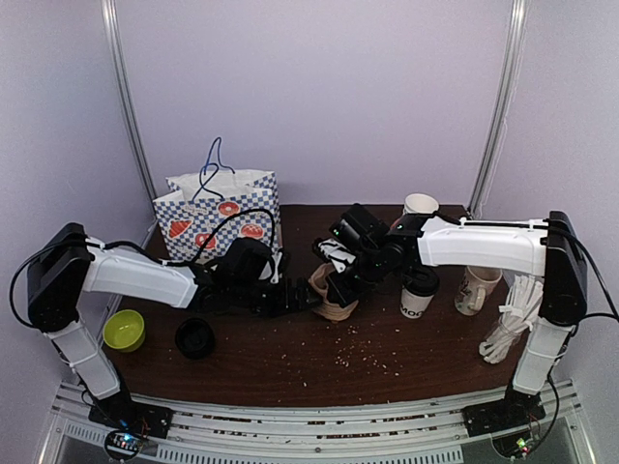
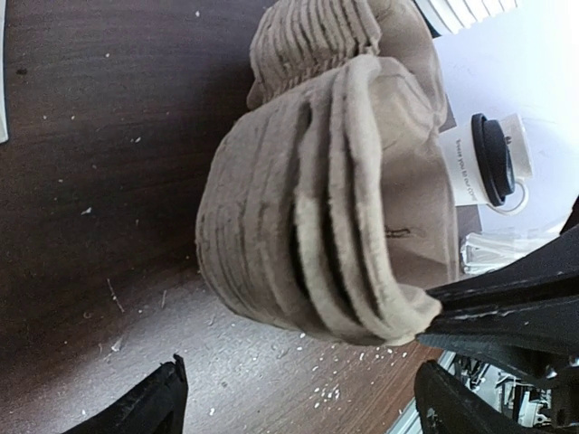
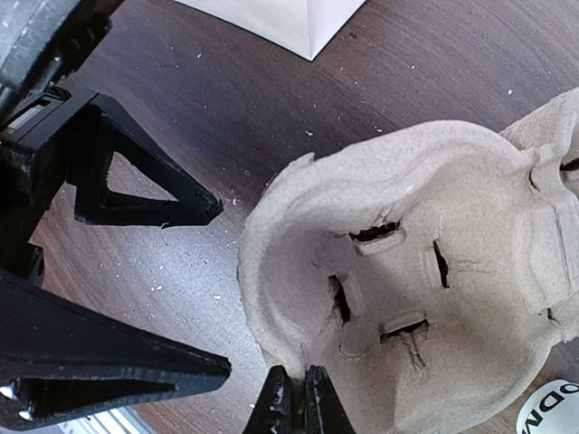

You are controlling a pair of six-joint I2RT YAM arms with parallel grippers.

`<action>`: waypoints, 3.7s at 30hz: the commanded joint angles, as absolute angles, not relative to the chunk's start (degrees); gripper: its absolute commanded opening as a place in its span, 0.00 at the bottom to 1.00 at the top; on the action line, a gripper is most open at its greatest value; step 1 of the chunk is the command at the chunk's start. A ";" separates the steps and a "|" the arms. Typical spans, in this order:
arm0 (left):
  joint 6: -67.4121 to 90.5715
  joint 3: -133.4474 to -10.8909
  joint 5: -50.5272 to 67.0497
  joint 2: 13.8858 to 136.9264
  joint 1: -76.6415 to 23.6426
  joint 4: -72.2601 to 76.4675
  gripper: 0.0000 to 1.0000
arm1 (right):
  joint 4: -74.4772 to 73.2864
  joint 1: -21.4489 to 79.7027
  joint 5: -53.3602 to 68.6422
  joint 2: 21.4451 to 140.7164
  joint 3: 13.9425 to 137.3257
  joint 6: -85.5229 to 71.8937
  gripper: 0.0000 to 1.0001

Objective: Pack the takeout coffee

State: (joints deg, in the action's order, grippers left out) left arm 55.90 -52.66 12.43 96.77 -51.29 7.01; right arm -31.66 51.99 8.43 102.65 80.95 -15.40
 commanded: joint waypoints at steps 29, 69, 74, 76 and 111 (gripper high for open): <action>57.27 -56.28 11.87 101.58 -51.37 10.46 0.86 | -33.38 51.92 8.80 99.00 81.25 -16.34 0.17; 57.41 -54.49 12.70 101.29 -51.39 11.34 0.84 | -35.26 51.90 6.80 102.82 81.65 -15.72 0.11; 57.54 -54.10 12.64 101.26 -51.35 11.50 0.84 | -35.60 51.92 6.77 102.57 82.25 -15.73 0.00; 57.54 -54.06 12.66 101.25 -51.33 11.60 0.84 | -35.85 51.89 6.64 102.53 82.43 -15.81 0.00; 59.79 -45.92 17.50 94.86 -51.27 21.25 0.95 | -34.13 50.82 8.91 99.08 83.21 -20.76 0.00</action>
State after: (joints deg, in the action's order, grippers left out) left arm 58.70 -47.22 15.53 98.28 -51.33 14.17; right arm -36.01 51.51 7.97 101.78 83.11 -18.81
